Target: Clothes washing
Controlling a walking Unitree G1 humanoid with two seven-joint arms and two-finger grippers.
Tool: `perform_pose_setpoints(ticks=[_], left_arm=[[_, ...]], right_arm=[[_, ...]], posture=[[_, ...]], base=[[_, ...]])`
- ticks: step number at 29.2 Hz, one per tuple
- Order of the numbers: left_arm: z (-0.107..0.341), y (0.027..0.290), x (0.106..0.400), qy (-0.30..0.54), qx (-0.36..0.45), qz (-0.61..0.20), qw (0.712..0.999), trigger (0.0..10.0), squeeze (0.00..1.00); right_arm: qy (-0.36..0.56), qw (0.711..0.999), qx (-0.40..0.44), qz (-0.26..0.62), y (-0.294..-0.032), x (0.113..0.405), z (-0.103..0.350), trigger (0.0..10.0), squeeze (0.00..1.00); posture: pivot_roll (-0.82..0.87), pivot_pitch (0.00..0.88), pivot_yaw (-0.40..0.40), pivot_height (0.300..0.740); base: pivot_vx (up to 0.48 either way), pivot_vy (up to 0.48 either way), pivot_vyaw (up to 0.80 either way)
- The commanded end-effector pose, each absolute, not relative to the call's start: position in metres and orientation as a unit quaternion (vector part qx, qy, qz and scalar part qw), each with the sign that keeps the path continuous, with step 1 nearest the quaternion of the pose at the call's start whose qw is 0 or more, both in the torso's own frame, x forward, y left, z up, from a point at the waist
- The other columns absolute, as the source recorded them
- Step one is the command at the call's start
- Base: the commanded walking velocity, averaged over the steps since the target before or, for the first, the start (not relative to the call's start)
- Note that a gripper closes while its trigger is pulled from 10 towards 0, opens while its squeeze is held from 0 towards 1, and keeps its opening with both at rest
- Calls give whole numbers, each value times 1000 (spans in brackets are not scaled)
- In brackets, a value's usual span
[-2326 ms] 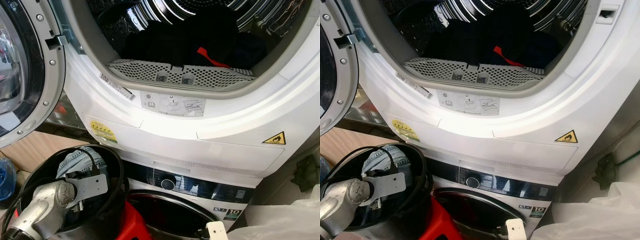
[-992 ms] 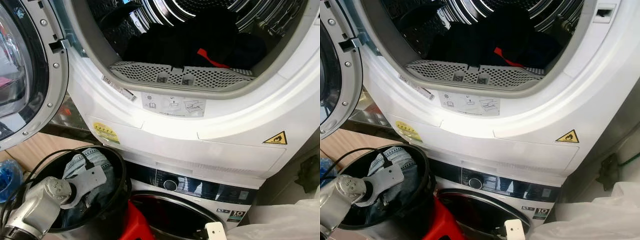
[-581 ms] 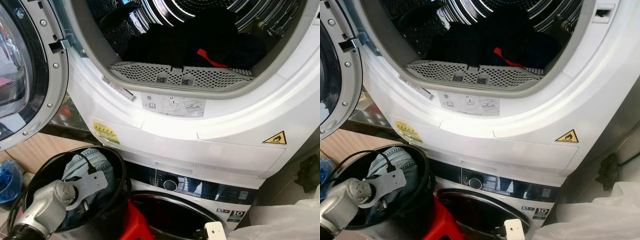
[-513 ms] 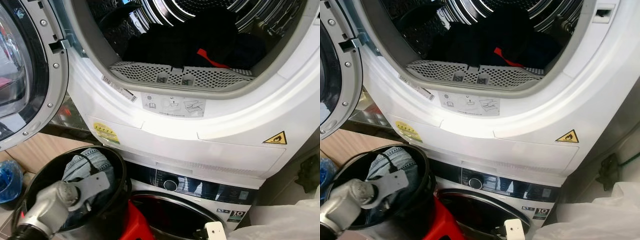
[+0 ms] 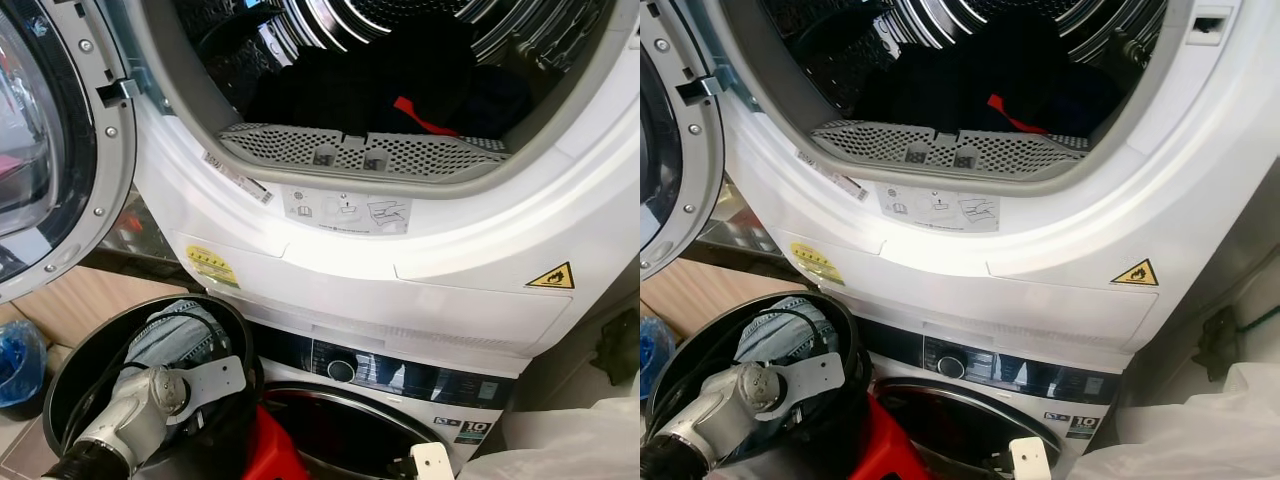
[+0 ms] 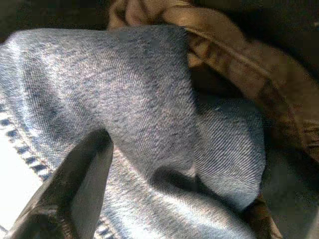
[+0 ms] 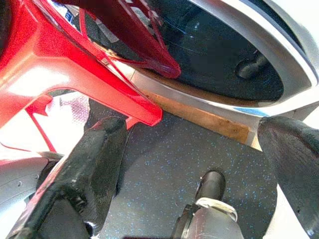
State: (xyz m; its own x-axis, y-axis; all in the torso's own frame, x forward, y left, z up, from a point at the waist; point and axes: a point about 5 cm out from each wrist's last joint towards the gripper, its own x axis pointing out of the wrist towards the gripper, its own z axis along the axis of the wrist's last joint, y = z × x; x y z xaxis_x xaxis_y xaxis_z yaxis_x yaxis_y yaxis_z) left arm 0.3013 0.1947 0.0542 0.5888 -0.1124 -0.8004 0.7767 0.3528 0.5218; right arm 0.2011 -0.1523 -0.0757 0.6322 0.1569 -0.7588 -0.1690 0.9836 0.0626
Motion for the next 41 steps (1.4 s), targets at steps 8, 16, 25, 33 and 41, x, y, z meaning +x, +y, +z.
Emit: perform_pose_setpoints(ticks=[8, 16, 25, 33, 41], left_arm=[[39, 222, 297, 383, 530, -237, 718, 10000, 0], [22, 230, 284, 423, 509, -230, 713, 10000, 0], [-4, 238, 269, 445, 399, -166, 784, 10000, 0], [-6, 254, 260, 467, 324, -135, 811, 0, 0], [3, 268, 264, 458, 336, -115, 815, 0, 0]], right_arm=[[420, 902, -8, 96, -150, 199, -77, 10000, 0], [417, 903, -13, 98, -151, 203, -75, 10000, 0], [419, 901, -23, 109, -149, 200, -76, 10000, 0], [421, 900, -27, 112, -150, 199, -77, 10000, 0], [419, 900, -31, 116, -150, 202, -75, 10000, 0]], posture=[[-49, 47, 99, 740], [-49, 44, 93, 740], [-50, 50, 86, 740], [-43, 50, 83, 740], [-37, 50, 82, 740]], base=[[0, 0, 0], [0, 0, 0], [0, 0, 0], [0, 0, 0], [0, 0, 0]])
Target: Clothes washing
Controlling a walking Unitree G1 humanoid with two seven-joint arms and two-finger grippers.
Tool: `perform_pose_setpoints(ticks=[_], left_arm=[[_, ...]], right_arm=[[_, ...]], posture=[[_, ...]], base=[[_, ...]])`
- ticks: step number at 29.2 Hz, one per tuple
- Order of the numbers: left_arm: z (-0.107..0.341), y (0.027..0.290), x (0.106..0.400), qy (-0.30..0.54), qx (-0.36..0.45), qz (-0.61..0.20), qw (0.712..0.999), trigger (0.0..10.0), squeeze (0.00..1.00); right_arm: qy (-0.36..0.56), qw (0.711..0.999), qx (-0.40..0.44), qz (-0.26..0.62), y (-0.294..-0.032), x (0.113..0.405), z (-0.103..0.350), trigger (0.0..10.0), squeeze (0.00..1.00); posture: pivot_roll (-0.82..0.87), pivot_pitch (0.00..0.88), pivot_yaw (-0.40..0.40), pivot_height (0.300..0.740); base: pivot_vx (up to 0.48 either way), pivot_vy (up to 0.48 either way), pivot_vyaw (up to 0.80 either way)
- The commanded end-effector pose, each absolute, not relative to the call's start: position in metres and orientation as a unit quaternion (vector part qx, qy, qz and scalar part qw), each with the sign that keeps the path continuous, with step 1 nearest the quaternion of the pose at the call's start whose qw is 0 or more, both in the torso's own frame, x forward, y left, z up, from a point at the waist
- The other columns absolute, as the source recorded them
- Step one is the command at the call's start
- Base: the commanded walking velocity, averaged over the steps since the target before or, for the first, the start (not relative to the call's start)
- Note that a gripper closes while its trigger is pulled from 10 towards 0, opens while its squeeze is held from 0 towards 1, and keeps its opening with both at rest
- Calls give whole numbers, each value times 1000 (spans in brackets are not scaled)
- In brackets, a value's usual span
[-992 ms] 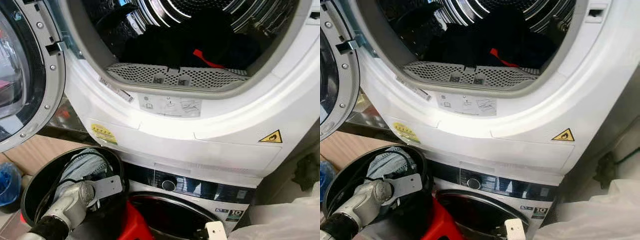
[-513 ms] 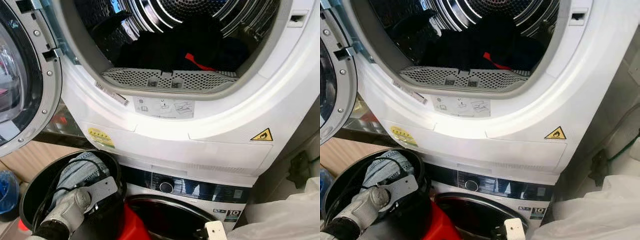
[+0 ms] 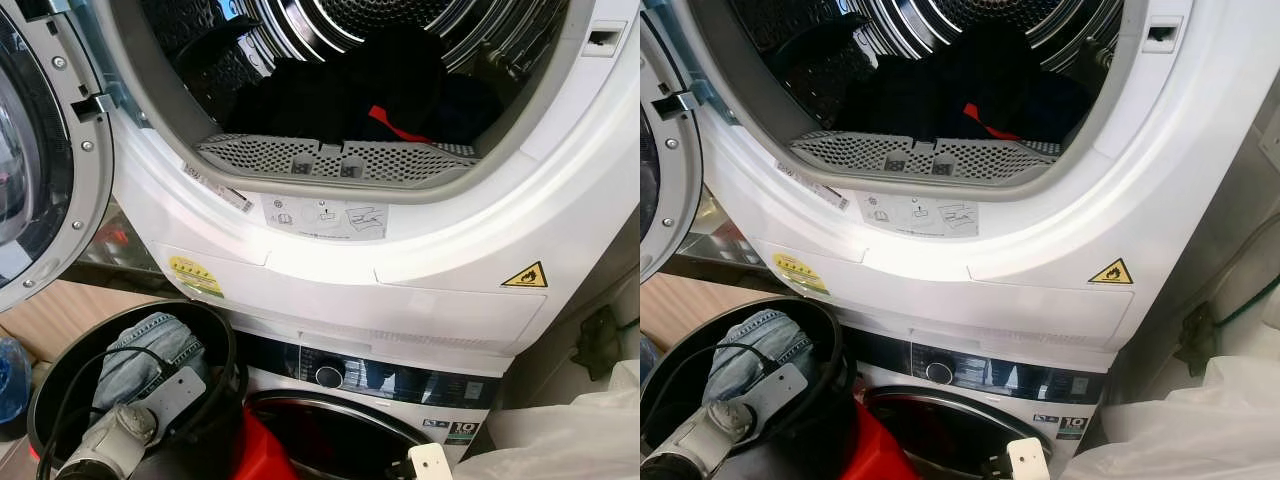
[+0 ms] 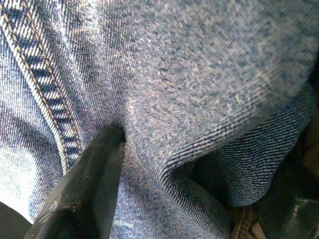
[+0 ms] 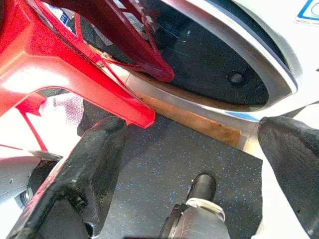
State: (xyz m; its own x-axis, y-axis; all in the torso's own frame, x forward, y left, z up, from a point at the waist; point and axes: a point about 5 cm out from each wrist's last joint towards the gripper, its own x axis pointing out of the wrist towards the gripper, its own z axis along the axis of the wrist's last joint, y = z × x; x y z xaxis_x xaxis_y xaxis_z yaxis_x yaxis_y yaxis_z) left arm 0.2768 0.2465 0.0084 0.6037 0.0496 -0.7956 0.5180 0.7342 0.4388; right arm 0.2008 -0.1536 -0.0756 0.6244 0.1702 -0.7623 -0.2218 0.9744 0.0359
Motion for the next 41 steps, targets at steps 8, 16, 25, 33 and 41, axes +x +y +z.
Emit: perform_pose_setpoints(ticks=[8, 16, 25, 33, 41], left_arm=[[11, 270, 270, 431, 357, -99, 823, 0, 0], [20, 274, 273, 408, 361, -82, 834, 0, 0], [32, 276, 274, 374, 369, -59, 848, 0, 0], [43, 271, 277, 335, 365, -37, 868, 0, 0], [63, 266, 279, 280, 348, 6, 894, 0, 0]], right_arm=[[419, 900, -31, 116, -150, 202, -75, 10000, 0], [420, 900, -31, 117, -148, 201, -76, 10000, 0], [420, 900, -30, 118, -146, 201, -76, 10000, 0], [418, 900, -28, 120, -143, 202, -75, 10000, 0], [417, 901, -28, 119, -143, 204, -74, 10000, 0]], posture=[[-33, 50, 83, 740], [-27, 49, 87, 740], [-20, 46, 91, 740], [-17, 32, 94, 740], [-8, 29, 95, 740]], base=[[0, 0, 0], [0, 0, 0], [0, 0, 0], [0, 0, 0], [0, 0, 0]])
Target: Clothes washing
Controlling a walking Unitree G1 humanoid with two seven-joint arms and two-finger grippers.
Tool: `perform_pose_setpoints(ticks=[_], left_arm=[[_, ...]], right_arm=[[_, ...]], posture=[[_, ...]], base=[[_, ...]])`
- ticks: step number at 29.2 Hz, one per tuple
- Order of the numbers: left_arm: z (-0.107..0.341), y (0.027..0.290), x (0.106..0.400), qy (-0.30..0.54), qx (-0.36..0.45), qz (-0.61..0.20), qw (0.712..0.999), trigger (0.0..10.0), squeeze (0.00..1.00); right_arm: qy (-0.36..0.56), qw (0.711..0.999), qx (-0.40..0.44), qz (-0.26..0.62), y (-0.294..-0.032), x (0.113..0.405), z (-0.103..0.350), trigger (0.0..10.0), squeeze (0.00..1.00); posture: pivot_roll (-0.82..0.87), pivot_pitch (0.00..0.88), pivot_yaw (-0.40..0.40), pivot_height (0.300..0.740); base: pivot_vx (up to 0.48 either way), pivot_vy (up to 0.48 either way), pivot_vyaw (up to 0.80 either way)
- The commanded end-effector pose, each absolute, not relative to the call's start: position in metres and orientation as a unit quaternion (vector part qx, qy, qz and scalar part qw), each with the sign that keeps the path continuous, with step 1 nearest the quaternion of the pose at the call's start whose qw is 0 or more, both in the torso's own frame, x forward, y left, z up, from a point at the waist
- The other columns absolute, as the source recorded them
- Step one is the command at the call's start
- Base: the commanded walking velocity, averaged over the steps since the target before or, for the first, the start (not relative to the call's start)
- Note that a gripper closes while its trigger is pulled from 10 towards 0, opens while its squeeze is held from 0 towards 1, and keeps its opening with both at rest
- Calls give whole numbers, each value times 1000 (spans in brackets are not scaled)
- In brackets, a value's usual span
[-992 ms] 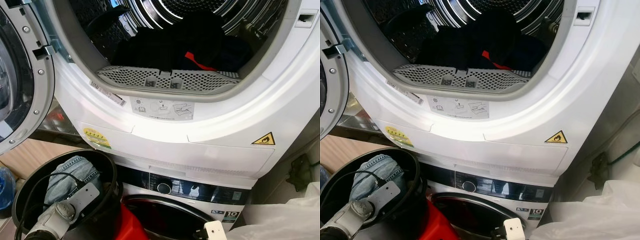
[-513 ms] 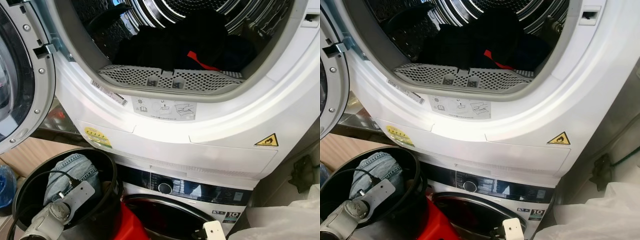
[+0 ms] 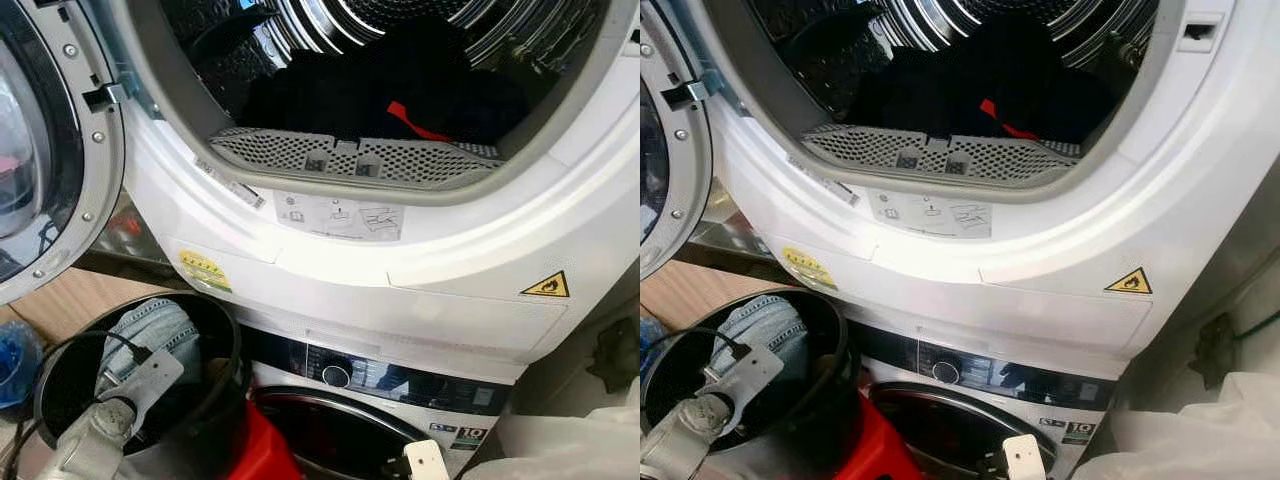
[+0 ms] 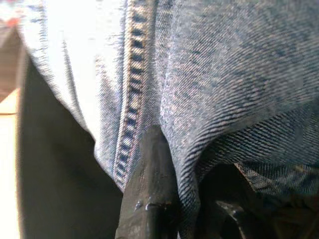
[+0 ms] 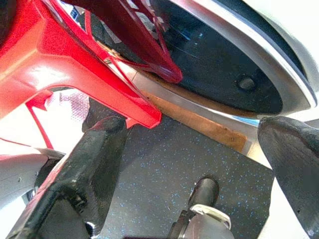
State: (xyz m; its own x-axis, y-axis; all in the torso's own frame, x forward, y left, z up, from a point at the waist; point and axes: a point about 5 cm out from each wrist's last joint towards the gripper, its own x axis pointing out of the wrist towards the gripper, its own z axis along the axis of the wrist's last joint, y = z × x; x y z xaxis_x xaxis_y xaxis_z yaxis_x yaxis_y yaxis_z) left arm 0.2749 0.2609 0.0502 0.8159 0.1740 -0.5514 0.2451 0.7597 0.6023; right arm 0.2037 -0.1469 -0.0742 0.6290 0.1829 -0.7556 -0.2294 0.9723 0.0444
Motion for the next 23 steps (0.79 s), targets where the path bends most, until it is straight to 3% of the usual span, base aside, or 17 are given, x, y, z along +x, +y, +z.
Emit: perform_pose_setpoints(ticks=[1, 11, 23], left_arm=[[67, 264, 279, 268, 342, 13, 900, 0, 0], [84, 260, 280, 216, 337, 49, 915, 0, 0], [121, 234, 282, 44, 344, 37, 937, 0, 0]], right_arm=[[417, 901, -28, 119, -143, 204, -74, 10000, 0], [417, 900, -27, 120, -142, 203, -75, 10000, 0], [417, 901, -27, 119, -142, 204, -74, 10000, 0]], posture=[[-8, 30, 95, 740], [-4, 39, 94, 740], [-1, 40, 96, 740]], base=[[0, 0, 0], [0, 0, 0], [0, 0, 0]])
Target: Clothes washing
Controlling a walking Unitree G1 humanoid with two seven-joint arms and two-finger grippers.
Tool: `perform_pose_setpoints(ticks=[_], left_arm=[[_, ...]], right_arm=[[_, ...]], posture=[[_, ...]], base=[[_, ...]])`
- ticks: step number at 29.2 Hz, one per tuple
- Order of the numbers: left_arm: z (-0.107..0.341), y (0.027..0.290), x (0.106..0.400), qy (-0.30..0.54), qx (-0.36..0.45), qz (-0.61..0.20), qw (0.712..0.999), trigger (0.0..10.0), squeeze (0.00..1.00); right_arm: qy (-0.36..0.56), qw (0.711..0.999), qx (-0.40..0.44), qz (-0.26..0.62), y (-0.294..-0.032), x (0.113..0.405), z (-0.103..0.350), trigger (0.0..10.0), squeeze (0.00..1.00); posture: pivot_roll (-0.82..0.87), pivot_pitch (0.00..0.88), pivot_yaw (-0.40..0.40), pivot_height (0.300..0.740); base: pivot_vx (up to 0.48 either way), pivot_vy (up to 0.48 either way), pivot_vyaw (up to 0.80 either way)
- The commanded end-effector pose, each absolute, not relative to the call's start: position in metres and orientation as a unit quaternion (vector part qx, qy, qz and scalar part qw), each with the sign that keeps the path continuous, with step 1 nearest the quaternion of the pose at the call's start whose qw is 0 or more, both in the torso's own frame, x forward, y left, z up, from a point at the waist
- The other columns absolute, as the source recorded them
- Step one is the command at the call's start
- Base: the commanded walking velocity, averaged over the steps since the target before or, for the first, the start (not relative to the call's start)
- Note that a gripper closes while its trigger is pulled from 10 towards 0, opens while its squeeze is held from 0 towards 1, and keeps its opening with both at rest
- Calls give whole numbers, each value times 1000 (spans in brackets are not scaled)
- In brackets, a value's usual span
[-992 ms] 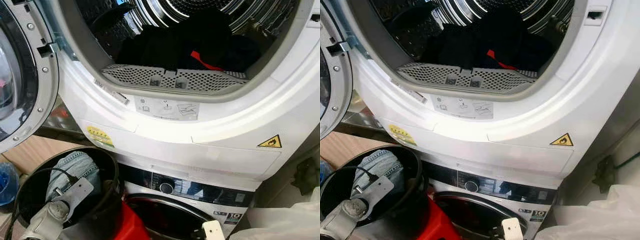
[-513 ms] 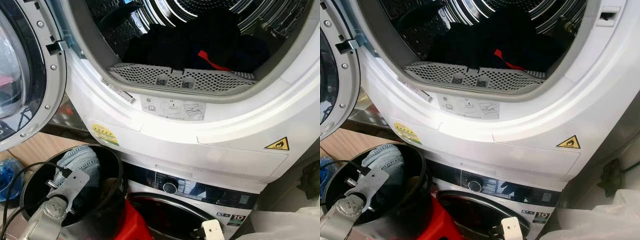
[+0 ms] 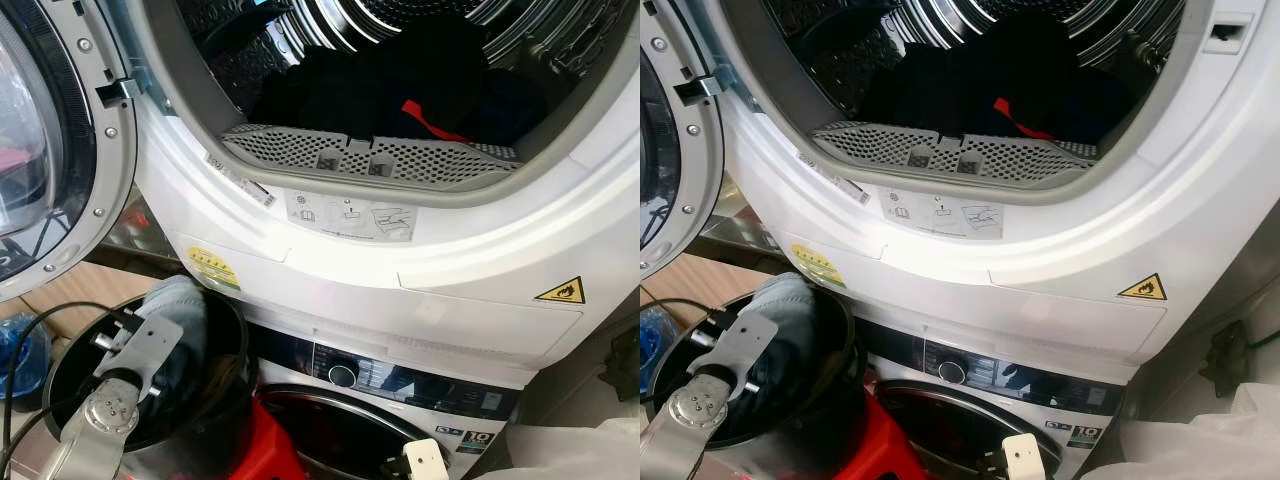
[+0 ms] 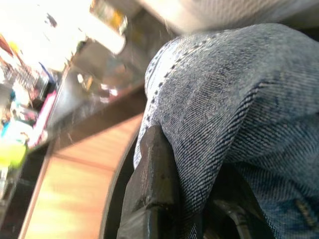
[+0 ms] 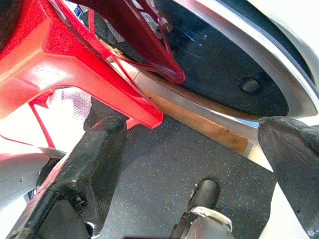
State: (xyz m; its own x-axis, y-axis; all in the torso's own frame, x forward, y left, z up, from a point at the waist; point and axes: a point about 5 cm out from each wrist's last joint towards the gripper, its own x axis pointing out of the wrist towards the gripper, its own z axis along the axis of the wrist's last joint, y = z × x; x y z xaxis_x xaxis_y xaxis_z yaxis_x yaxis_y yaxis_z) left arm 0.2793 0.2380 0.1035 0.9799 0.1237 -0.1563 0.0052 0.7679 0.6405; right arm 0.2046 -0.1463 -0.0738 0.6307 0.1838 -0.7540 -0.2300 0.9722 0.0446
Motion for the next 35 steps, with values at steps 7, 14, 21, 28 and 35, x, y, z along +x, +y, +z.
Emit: perform_pose_setpoints(ticks=[7, 14, 21, 28, 35], left_arm=[[132, 212, 265, -60, 353, 8, 934, 0, 0], [138, 206, 235, -147, 338, 7, 930, 0, 0], [154, 193, 221, -235, 360, -36, 902, 0, 0], [173, 183, 214, -315, 395, -45, 862, 0, 0], [179, 161, 208, -366, 376, -108, 844, 0, 0]], right_arm=[[416, 901, -26, 120, -141, 204, -74, 10000, 0], [418, 900, -27, 121, -142, 202, -75, 10000, 0], [418, 899, -29, 126, -140, 202, -75, 10000, 0], [411, 902, -28, 131, -137, 208, -72, 10000, 0], [411, 901, -31, 135, -136, 209, -72, 10000, 0]], posture=[[0, 45, 99, 740], [6, 50, 96, 740], [20, 49, 93, 740], [35, 47, 85, 740], [41, 39, 77, 740]], base=[[0, 0, 0], [0, 0, 0], [0, 0, 0], [0, 0, 0], [0, 0, 0]])
